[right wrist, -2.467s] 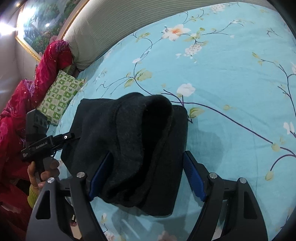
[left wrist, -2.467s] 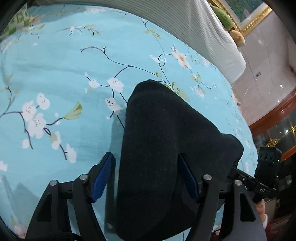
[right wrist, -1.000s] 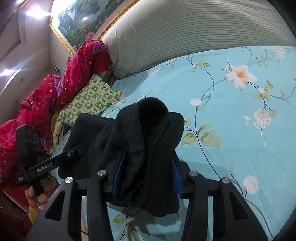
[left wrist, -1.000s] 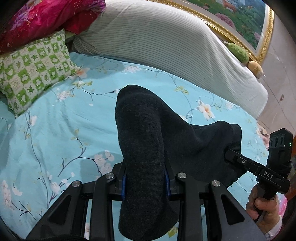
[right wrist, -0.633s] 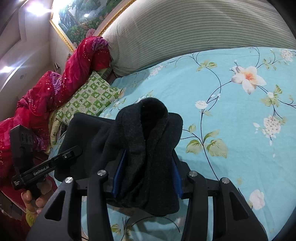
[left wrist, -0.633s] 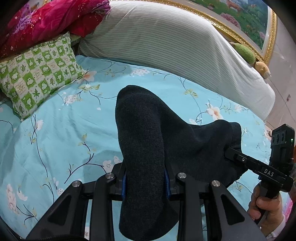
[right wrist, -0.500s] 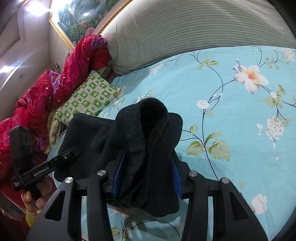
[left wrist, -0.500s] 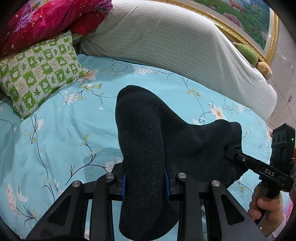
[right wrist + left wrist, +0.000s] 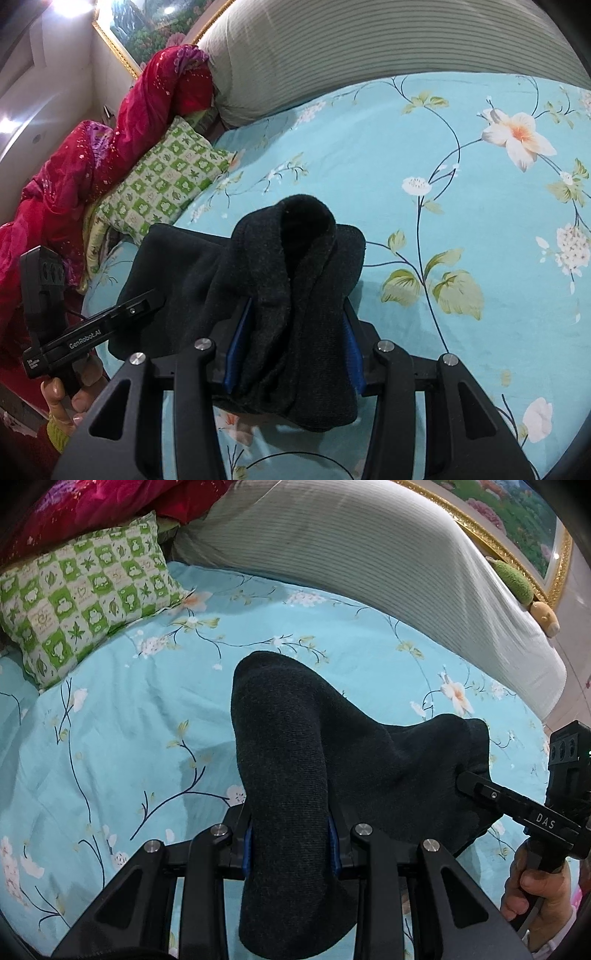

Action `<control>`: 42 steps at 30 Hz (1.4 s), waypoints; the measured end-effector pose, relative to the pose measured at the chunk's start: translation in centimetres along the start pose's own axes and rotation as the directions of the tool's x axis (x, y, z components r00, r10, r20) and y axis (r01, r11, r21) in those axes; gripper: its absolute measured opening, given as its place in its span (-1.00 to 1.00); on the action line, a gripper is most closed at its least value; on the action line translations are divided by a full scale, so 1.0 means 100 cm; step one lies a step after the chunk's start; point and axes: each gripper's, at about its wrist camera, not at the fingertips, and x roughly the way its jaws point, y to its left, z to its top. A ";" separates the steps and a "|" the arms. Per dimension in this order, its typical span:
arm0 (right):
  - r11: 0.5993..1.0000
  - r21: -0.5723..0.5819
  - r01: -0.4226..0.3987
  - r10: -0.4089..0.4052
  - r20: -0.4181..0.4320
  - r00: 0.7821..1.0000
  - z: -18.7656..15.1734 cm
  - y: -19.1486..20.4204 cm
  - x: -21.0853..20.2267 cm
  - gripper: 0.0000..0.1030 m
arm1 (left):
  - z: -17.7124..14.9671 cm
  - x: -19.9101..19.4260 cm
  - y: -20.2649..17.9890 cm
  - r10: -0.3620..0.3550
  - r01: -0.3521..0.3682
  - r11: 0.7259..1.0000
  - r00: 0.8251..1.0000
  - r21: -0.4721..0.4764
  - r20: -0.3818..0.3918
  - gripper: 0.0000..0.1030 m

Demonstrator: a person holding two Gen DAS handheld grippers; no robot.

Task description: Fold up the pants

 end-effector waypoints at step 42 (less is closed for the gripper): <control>0.996 0.083 0.031 -0.033 0.028 0.999 -0.016 -0.030 -0.012 0.22 | -0.023 0.005 0.026 -0.026 0.025 0.997 1.000 -0.073 -0.017 0.22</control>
